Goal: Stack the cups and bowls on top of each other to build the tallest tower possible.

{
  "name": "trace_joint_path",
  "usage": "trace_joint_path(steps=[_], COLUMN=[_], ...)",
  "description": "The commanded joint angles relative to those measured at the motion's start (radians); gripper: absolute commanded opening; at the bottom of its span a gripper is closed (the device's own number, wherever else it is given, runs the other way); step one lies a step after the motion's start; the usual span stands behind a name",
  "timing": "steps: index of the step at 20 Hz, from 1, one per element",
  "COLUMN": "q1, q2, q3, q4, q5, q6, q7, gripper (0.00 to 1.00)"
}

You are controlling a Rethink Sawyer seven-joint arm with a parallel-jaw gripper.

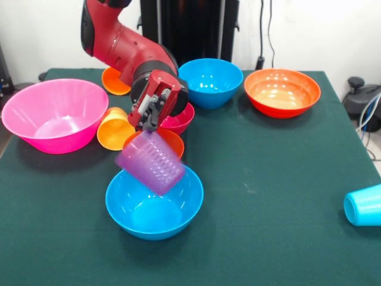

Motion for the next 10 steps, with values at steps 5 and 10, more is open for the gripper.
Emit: trace_joint_path(steps=[5,10], q1=[0.002,0.003], q2=[0.039,0.041], q3=[0.145,0.149], q4=[-0.048,-0.046], q5=[0.040,0.038], q6=[0.092,0.090], q7=[-0.025,-0.022], gripper=[0.00,0.00])
